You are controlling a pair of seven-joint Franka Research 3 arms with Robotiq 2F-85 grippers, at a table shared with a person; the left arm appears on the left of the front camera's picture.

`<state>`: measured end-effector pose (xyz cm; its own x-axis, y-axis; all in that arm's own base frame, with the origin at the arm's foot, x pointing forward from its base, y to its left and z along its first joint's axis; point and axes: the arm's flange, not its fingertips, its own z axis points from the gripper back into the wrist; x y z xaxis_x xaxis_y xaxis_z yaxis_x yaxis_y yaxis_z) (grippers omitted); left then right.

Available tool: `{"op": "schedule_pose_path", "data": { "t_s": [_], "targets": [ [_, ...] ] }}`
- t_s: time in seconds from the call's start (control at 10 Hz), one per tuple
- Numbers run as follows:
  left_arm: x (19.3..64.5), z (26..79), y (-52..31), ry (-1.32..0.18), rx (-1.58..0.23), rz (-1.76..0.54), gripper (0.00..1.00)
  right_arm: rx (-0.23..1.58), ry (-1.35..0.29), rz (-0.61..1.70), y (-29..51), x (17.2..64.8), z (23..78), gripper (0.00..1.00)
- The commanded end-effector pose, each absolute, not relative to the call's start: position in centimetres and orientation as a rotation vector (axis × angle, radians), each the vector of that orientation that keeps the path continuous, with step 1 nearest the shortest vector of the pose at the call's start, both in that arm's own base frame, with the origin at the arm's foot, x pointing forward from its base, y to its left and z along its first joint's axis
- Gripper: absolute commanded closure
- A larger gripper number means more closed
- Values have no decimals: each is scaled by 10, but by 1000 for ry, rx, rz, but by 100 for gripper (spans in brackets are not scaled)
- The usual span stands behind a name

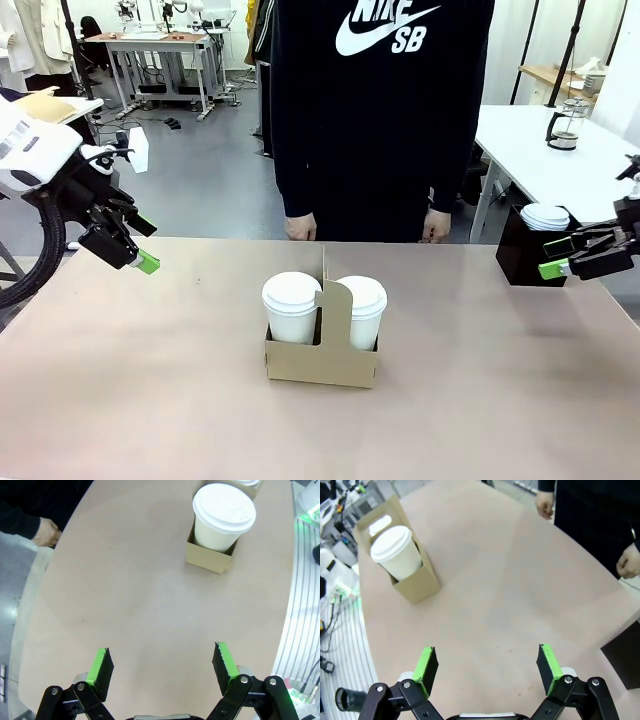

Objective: Pour a drink into a cup and package it in a carrier.
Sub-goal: Insert the held 600 ml Paper Cup into the Cup Carrier.

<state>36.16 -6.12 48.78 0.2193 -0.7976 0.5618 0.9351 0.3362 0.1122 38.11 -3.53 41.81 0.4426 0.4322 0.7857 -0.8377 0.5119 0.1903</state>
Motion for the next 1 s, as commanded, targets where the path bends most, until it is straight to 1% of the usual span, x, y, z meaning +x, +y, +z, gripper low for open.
{"op": "schedule_pose_path", "data": {
  "t_s": [0.0,0.9],
  "targets": [
    [362,489,-62,-597,-299,-1205,0,625,-747,861,-36,381,419,0],
    [362,489,-62,-597,-299,-1205,0,625,-747,861,-36,381,419,0]
  ]
}}
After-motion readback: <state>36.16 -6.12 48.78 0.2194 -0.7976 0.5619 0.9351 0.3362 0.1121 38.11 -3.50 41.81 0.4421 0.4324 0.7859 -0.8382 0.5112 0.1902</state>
